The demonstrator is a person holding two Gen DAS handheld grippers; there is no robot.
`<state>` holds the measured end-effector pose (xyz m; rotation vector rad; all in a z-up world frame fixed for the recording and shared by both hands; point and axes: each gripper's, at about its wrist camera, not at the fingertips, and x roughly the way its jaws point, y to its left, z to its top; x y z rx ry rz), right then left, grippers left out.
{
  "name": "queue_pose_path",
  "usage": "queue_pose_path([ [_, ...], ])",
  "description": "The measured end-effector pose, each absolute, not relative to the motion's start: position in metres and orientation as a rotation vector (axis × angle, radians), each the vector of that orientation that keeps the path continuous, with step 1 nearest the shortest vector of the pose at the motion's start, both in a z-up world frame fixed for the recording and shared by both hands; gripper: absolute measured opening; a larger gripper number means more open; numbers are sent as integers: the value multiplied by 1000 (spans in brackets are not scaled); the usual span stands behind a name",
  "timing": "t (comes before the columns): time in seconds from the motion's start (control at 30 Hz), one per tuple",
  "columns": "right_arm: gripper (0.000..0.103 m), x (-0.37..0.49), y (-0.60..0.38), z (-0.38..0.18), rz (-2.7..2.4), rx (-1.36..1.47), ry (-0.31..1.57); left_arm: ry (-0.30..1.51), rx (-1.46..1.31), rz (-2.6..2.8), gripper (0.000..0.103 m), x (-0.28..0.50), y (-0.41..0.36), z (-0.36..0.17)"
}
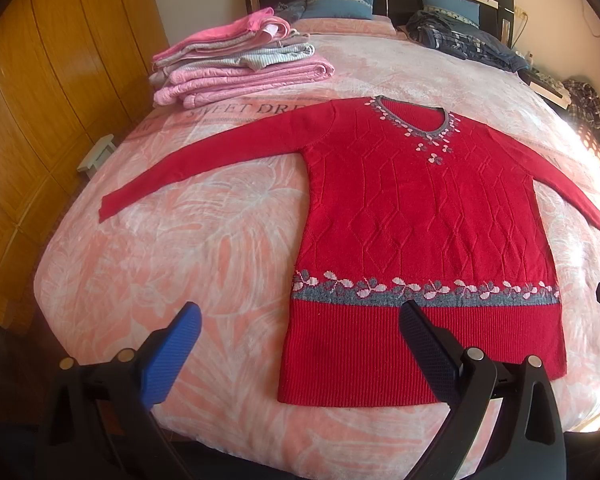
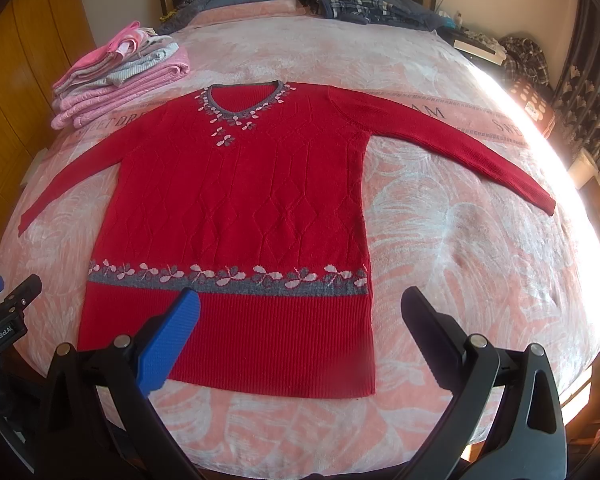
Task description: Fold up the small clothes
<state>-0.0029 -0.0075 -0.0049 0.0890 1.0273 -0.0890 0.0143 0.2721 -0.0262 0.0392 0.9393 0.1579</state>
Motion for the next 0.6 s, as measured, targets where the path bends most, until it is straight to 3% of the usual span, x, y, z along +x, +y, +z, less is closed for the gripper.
queue_pose_path([
  [0.6, 100, 3, -18, -6, -29, 171, 1011, 938, 19, 160, 99, 18, 275, -25],
])
